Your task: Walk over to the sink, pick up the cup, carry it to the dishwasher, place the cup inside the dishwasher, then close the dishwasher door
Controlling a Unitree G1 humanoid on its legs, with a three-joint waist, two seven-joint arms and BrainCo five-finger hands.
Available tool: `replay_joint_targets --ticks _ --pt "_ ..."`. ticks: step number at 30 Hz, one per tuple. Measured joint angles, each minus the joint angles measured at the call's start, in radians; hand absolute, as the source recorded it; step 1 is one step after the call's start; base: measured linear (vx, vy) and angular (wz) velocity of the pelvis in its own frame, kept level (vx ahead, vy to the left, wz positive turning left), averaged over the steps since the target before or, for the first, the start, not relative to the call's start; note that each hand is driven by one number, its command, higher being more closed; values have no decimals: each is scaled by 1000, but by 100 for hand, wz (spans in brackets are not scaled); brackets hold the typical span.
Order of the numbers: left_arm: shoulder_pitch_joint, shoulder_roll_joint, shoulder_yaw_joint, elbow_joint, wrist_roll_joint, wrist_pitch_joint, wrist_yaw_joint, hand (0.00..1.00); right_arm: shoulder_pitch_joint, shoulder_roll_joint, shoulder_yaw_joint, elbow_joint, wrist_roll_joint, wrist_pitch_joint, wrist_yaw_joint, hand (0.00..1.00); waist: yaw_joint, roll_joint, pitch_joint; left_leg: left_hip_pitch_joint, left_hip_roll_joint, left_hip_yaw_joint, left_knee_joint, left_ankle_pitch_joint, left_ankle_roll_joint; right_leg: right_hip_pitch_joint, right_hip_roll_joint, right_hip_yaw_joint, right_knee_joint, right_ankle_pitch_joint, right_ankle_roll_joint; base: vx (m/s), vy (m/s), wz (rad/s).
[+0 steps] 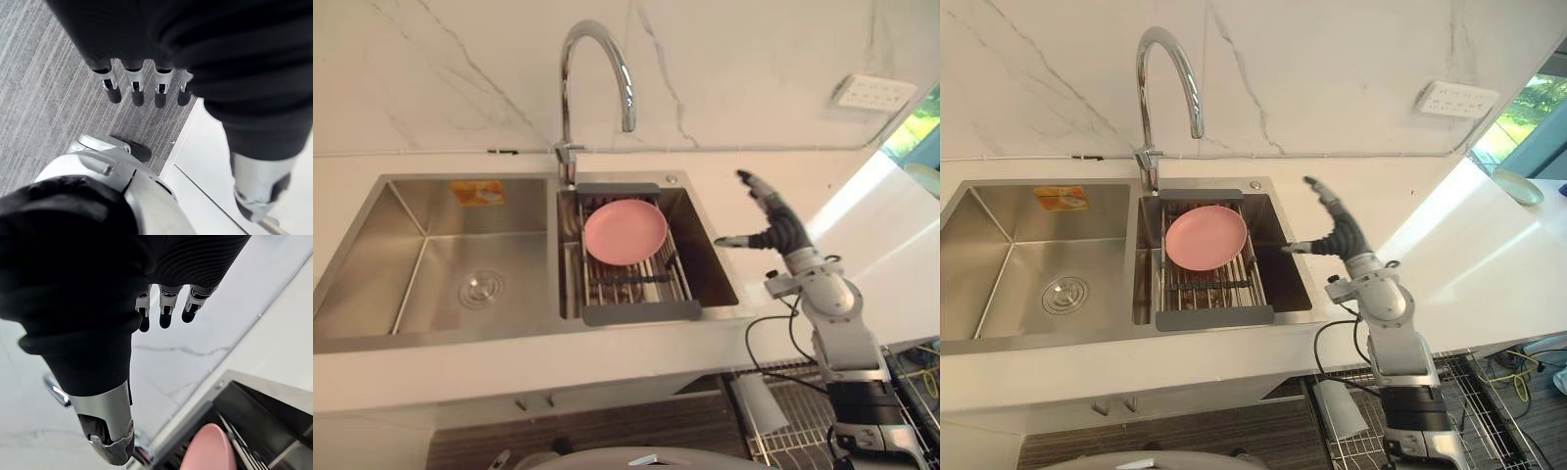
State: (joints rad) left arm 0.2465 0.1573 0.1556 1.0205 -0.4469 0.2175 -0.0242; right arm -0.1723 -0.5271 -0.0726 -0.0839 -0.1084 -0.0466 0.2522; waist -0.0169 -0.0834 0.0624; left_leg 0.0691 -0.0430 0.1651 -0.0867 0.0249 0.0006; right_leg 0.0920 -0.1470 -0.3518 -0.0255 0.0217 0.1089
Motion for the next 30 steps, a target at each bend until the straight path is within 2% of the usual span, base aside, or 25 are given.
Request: replay_joint_targets --ticks 3,7,9,16,21,30 --pt "1 1 -1 -6 1 9 6 0 -49 -4 59 68 -71 -7 28 0 0 1 0 1 -1 -6 0 5 6 10 -2 -25 -11 7 0 -6 4 6" --pt "-3 0 -6 -25 20 16 17 0 -89 -10 117 119 -146 -26 28 0 7 3 1 -1 -3 -28 0 18 12 15 -2 -52 -18 9 0 17 -8 16" --pt "-4 -1 -9 -29 18 17 21 0 -130 -15 154 176 -214 -48 21 0 11 4 2 -7 -4 -42 0 24 9 18 -1 -68 -22 13 -1 16 -12 19" --pt "-8 -10 -11 -37 17 25 35 0 -189 -16 192 230 -360 -56 -45 0 24 21 14 1 -4 -65 0 31 10 40 0 -93 -26 13 -2 -29 0 11" --pt "-9 -9 -11 -52 19 46 37 0 -200 -19 270 275 -489 -79 -43 0 31 21 21 -8 -3 -74 0 30 7 45 4 -100 -31 12 -3 -51 11 4" --pt "-20 -9 -14 -62 19 58 32 0 -230 -19 345 350 -569 -92 -43 0 50 24 25 -15 -7 -88 0 35 15 45 3 -120 -38 15 0 29 11 6"
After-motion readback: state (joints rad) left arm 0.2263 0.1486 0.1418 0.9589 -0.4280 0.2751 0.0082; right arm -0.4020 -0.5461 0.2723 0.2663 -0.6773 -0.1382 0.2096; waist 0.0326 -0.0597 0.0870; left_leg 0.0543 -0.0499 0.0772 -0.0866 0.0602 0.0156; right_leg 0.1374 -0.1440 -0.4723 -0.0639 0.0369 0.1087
